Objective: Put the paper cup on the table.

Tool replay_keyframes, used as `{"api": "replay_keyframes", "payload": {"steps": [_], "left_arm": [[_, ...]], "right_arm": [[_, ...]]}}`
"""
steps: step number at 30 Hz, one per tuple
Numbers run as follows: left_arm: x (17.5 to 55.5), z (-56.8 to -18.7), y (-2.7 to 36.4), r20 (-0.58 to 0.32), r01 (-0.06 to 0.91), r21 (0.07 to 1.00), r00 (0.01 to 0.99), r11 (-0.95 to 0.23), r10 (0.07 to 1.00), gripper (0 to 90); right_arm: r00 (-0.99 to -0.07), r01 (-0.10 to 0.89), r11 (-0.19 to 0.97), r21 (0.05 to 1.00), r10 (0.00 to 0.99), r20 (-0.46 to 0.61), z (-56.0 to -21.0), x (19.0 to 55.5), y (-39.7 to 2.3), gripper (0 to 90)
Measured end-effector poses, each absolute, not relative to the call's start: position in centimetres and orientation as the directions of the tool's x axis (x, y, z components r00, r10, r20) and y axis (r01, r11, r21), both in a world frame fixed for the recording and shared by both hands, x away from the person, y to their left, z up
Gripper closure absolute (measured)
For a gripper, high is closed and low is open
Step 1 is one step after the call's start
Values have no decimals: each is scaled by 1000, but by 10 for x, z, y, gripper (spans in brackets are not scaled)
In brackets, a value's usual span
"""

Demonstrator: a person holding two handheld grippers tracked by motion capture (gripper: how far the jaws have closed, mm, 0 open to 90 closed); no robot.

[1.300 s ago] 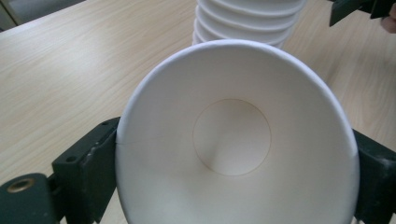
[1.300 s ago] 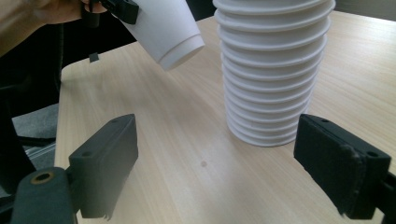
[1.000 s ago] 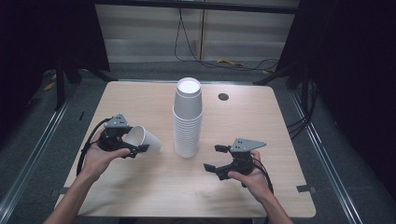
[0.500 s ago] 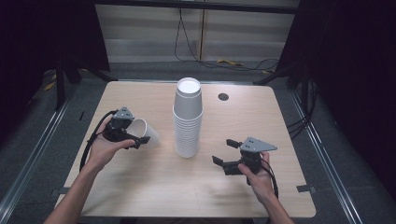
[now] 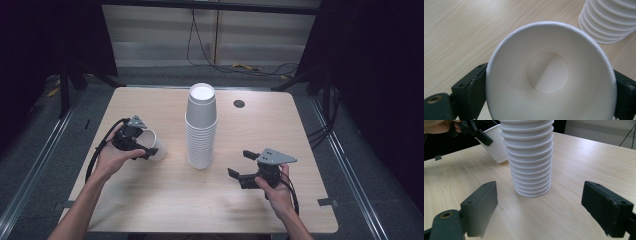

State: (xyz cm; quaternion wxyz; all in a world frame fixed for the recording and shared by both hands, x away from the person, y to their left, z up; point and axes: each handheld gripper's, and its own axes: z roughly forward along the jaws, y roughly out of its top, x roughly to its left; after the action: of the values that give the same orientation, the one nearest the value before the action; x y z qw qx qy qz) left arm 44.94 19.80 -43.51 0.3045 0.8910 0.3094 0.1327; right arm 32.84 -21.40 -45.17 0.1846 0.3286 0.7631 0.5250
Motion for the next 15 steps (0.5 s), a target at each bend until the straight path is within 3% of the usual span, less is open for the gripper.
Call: {"api": "replay_keyframes", "payload": {"steps": [15], "left_arm": [[459, -443, 173, 119, 423, 612, 786, -668, 607, 50]], "right_arm": [[-708, 305, 240, 922, 704, 51, -452, 328, -215, 136]]}}
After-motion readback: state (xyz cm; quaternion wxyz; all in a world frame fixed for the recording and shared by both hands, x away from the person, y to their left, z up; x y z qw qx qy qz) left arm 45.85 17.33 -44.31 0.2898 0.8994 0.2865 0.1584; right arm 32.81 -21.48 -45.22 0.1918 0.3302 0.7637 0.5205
